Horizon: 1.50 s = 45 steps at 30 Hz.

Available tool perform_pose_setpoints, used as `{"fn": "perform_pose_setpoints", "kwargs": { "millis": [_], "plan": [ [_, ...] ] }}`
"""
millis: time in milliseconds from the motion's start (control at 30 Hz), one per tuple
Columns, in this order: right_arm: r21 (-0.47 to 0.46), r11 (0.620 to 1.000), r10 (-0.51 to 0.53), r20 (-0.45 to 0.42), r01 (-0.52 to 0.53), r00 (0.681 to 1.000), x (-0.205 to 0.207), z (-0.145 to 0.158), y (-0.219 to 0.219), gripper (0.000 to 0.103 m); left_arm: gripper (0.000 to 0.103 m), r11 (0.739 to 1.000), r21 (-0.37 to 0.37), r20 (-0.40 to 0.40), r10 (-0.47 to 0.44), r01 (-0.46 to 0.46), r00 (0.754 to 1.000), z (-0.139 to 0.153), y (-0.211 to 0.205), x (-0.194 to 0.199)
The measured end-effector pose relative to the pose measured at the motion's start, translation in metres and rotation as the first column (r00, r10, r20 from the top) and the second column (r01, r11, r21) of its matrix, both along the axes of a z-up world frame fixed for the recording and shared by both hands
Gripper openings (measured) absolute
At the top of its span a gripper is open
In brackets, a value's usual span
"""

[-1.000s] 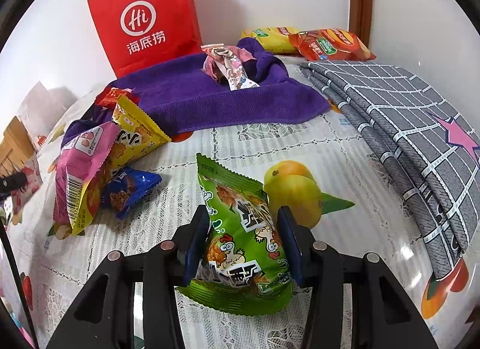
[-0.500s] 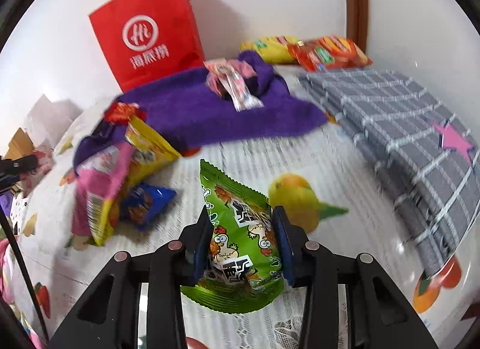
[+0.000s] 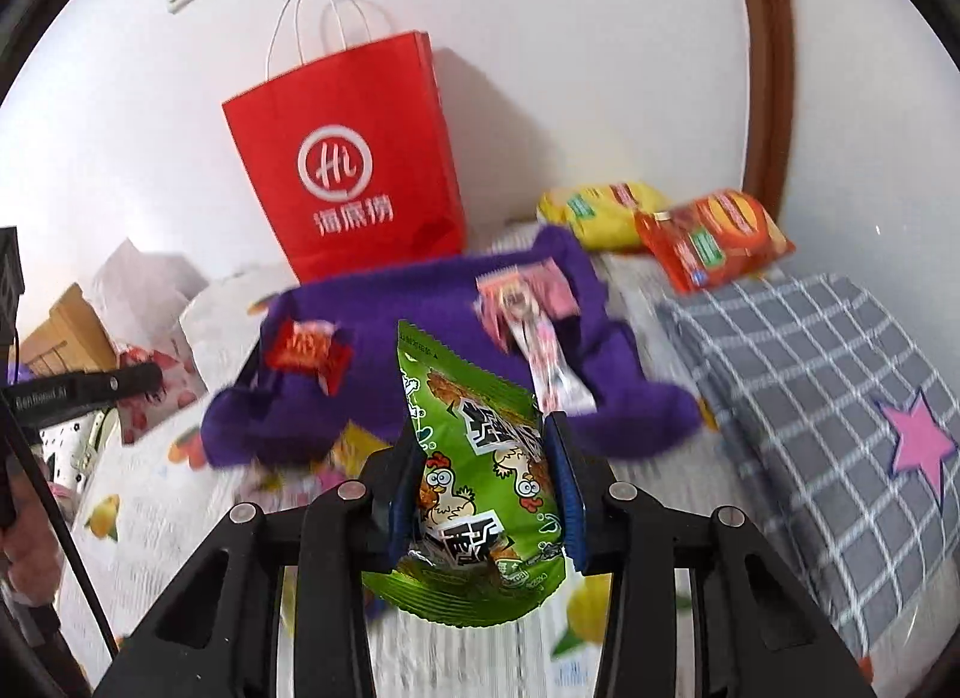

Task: Organize snacks
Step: 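Carry red-white packet with left tool and green bag with right tool over towel, then open left tool to drop red-white packet on towel while right tool releases green bag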

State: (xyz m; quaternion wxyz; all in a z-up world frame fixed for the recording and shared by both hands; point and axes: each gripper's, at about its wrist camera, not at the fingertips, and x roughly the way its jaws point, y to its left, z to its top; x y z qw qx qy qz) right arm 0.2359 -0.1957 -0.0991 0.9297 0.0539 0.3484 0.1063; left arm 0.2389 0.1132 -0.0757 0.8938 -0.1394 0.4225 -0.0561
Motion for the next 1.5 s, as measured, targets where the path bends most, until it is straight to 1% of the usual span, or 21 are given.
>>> {"fn": "perform_pose_setpoints", "kwargs": {
  "millis": [200, 333, 400, 500, 567, 667, 767, 833, 967, 1033, 1133, 1167, 1200, 1267, 1500],
  "plan": [
    [0.022, 0.999, 0.026, 0.027, -0.026, 0.999, 0.035, 0.012, 0.008, 0.039, 0.026, 1.000, 0.016, 0.030, -0.005, 0.005, 1.000, 0.007, -0.011, 0.019],
    [0.033, 0.998, 0.052, 0.022, -0.053, 0.998, 0.058, 0.012, 0.015, 0.039, 0.026, 0.999, 0.029, 0.046, -0.016, 0.015, 0.999, 0.006, -0.019, 0.032],
    [0.048, 0.997, 0.065, 0.011, -0.066, 0.998, 0.070, 0.008, 0.018, 0.039, 0.026, 0.999, 0.038, 0.050, -0.023, 0.021, 0.998, 0.004, -0.023, 0.039],
    [0.071, 0.995, 0.076, -0.007, -0.075, 0.997, 0.088, -0.002, 0.023, 0.039, 0.026, 0.999, 0.027, 0.041, -0.037, 0.036, 0.998, -0.005, -0.028, 0.049],
    [0.077, 0.994, 0.086, -0.022, -0.084, 0.996, 0.099, -0.013, 0.028, 0.039, 0.026, 0.999, 0.025, 0.028, -0.044, 0.044, 0.999, -0.012, -0.032, 0.058],
    [0.078, 0.994, 0.086, -0.048, -0.082, 0.995, 0.111, -0.031, 0.032, 0.039, 0.026, 0.997, 0.046, 0.002, -0.055, 0.055, 0.998, -0.022, -0.037, 0.070],
    [0.083, 0.993, 0.089, -0.069, -0.083, 0.994, 0.115, -0.044, 0.033, 0.039, 0.026, 0.994, 0.090, -0.027, -0.062, 0.064, 0.998, -0.031, -0.041, 0.083],
    [0.069, 0.994, 0.089, -0.072, -0.084, 0.993, 0.116, -0.049, 0.033, 0.039, 0.026, 0.991, 0.120, -0.067, -0.052, 0.060, 0.996, -0.039, -0.043, 0.093],
    [0.073, 0.994, 0.088, -0.084, -0.082, 0.993, 0.116, -0.056, 0.030, 0.039, 0.026, 0.990, 0.115, -0.108, -0.072, 0.084, 0.992, -0.049, -0.046, 0.107],
    [0.072, 0.994, 0.094, -0.095, -0.087, 0.991, 0.118, -0.060, 0.030, 0.039, 0.026, 0.987, 0.126, -0.127, -0.087, 0.103, 0.988, -0.055, -0.050, 0.110],
    [0.086, 0.993, 0.096, -0.123, -0.085, 0.988, 0.123, -0.070, 0.029, 0.039, 0.026, 0.985, 0.131, -0.133, -0.098, 0.116, 0.986, -0.063, -0.050, 0.109],
    [0.087, 0.993, 0.090, -0.129, -0.079, 0.988, 0.123, -0.072, 0.029, 0.039, 0.026, 0.982, 0.145, -0.138, -0.097, 0.117, 0.986, -0.065, -0.049, 0.109],
    [0.093, 0.993, 0.090, -0.131, -0.078, 0.987, 0.124, -0.073, 0.029, 0.039, 0.026, 0.981, 0.149, -0.142, -0.101, 0.122, 0.985, -0.066, -0.048, 0.110],
    [0.102, 0.991, 0.102, -0.127, -0.089, 0.987, 0.124, -0.075, 0.031, 0.039, 0.026, 0.985, 0.132, -0.141, -0.091, 0.109, 0.986, -0.064, -0.043, 0.112],
    [0.069, 0.991, 0.123, -0.126, -0.115, 0.984, 0.124, -0.078, 0.040, 0.041, 0.026, 0.985, 0.124, -0.160, -0.095, 0.116, 0.983, -0.066, -0.040, 0.115]
  ]
}}
